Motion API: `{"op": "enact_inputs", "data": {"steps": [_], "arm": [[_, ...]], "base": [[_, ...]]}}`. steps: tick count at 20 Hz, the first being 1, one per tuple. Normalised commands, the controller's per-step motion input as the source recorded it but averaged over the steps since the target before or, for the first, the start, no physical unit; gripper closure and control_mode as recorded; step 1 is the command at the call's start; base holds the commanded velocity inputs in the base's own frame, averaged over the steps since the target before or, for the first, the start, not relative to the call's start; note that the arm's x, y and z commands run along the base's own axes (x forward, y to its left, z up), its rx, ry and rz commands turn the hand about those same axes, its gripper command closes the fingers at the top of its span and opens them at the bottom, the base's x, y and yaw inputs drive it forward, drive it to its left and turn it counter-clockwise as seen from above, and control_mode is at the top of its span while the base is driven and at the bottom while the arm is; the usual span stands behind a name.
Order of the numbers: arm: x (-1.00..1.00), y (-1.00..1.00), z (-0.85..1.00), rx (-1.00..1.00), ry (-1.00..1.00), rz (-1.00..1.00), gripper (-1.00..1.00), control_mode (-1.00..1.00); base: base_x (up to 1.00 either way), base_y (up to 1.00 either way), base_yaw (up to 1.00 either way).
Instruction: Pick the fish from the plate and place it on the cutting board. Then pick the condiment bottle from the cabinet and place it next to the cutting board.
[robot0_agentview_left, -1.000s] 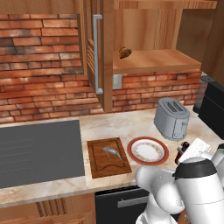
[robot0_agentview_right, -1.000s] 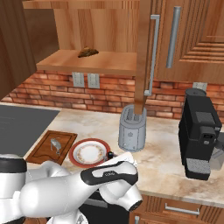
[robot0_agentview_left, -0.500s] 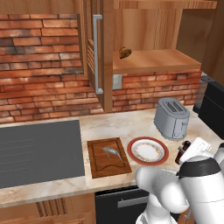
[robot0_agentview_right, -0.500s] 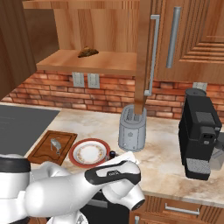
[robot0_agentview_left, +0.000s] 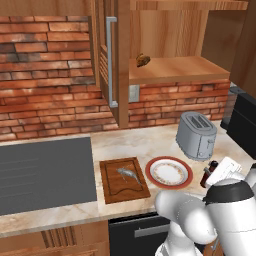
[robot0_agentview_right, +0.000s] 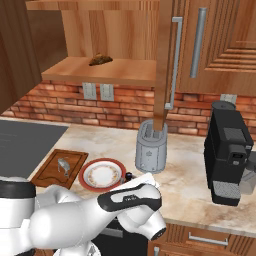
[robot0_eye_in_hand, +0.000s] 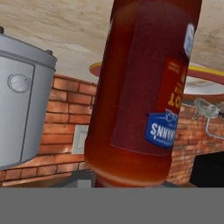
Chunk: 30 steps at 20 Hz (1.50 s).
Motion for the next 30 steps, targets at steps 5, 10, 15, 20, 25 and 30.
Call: {"op": "enact_inputs", "data": {"steps": [5, 10, 15, 20, 25, 30], "arm": [[0.00, 0.00, 0.00, 0.00, 0.00, 0.00, 1.00, -1.00], [0.00, 0.00, 0.00, 0.00, 0.00, 0.00, -1.00, -1.00], [0.00, 0.00, 0.00, 0.00, 0.00, 0.00, -1.00, -1.00], [0.00, 0.00, 0.00, 0.00, 0.00, 0.00, -1.00, -1.00], [0.00, 0.00, 0.00, 0.00, 0.00, 0.00, -1.00, -1.00], [-0.04, 0.00, 0.00, 0.00, 0.00, 0.00, -1.00, -1.00]], "base": [[0.00, 0.00, 0.00], [0.00, 0.00, 0.00], [0.00, 0.00, 0.00], [0.00, 0.00, 0.00], [0.00, 0.00, 0.00], [0.00, 0.00, 0.00]]}}
